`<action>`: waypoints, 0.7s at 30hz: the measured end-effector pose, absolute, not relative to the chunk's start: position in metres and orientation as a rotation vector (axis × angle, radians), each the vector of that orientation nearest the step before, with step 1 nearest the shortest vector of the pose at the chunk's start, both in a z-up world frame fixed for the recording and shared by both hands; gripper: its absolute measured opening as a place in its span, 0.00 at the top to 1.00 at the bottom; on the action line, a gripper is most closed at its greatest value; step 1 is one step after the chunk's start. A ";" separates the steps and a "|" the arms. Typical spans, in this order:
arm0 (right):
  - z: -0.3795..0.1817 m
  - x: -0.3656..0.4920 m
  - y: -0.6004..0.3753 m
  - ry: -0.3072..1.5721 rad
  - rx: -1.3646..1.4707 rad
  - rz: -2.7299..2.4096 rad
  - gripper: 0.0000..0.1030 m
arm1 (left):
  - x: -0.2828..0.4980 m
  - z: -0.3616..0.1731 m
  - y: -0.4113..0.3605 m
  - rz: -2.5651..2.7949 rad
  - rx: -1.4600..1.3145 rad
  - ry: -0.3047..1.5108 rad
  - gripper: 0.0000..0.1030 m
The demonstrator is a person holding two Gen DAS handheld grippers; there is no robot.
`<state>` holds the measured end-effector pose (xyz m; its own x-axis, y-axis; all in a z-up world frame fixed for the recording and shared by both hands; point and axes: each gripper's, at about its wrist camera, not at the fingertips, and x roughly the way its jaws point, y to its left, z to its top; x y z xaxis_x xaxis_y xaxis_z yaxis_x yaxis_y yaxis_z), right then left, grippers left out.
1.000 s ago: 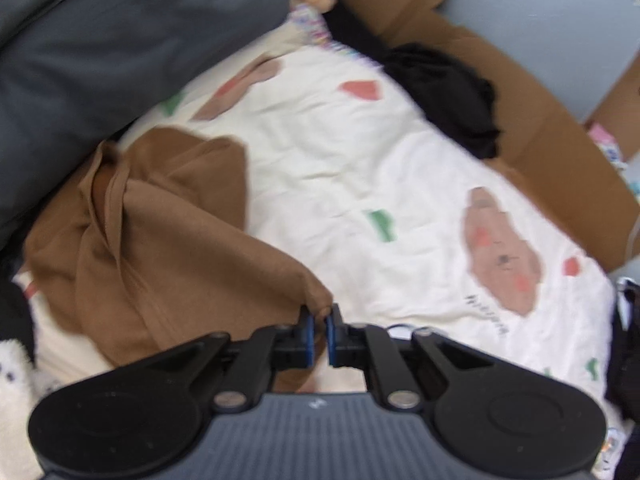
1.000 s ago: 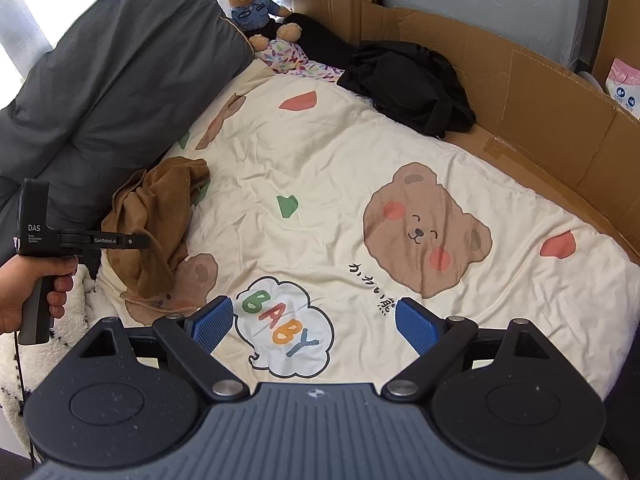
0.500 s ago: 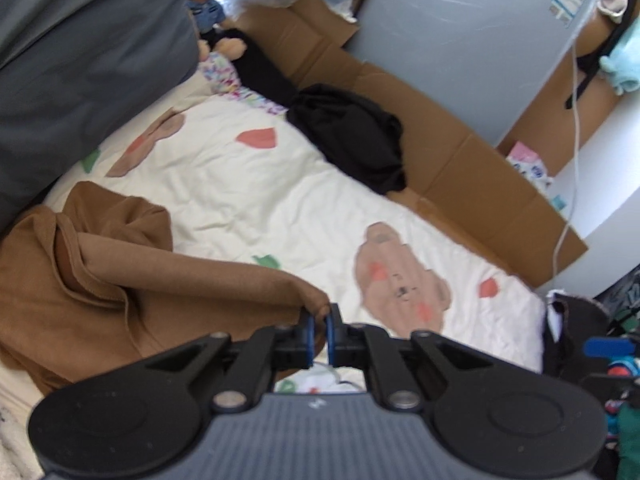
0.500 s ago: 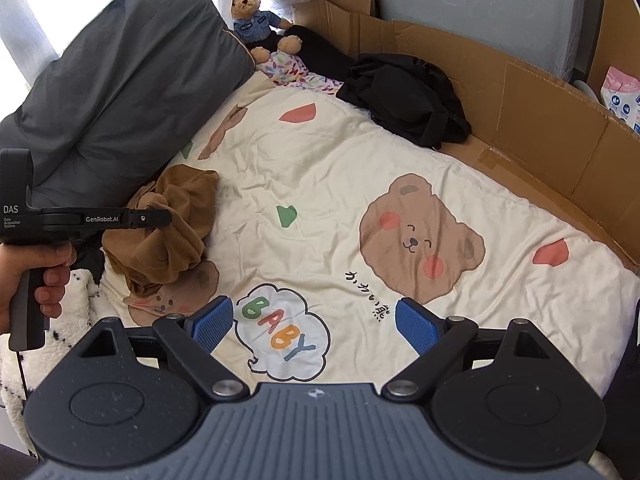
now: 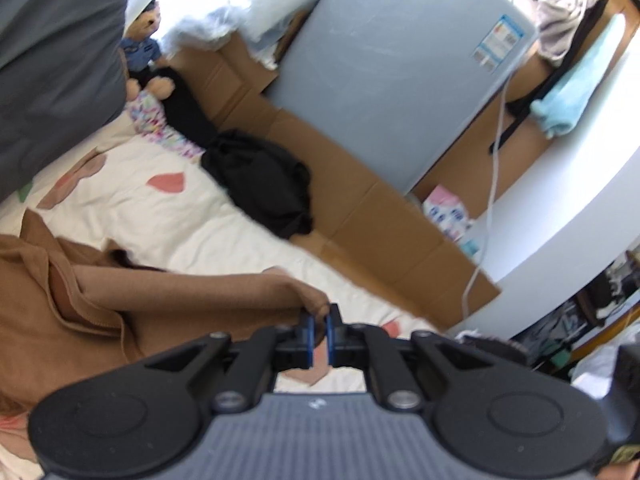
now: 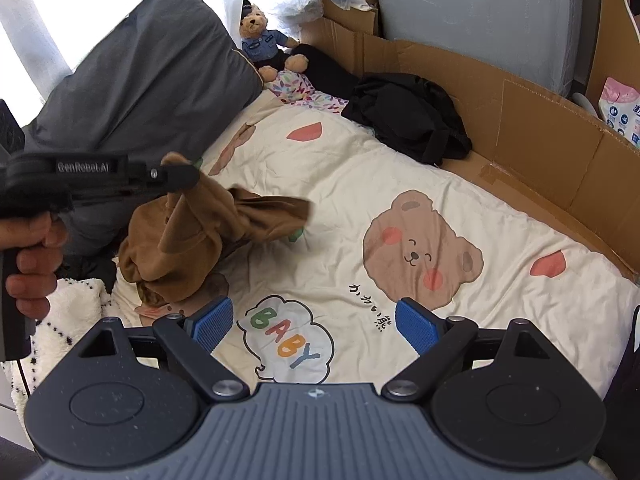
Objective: Fold clothes
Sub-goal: 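Lift the brown garment with the left tool toward the right tool, then grasp the hanging brown garment with the right tool while the left tool holds it up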
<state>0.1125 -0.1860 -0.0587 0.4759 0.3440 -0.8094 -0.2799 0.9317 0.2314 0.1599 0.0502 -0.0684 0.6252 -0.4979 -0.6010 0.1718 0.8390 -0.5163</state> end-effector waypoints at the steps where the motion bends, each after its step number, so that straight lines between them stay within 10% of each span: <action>1: -0.057 0.111 -0.187 0.999 0.066 0.384 0.11 | 0.159 -0.063 0.048 -0.403 -0.453 0.797 0.95; 21: -0.039 0.097 -0.209 0.954 0.097 0.439 0.11 | 0.137 0.013 -0.015 -0.598 -0.637 0.639 0.95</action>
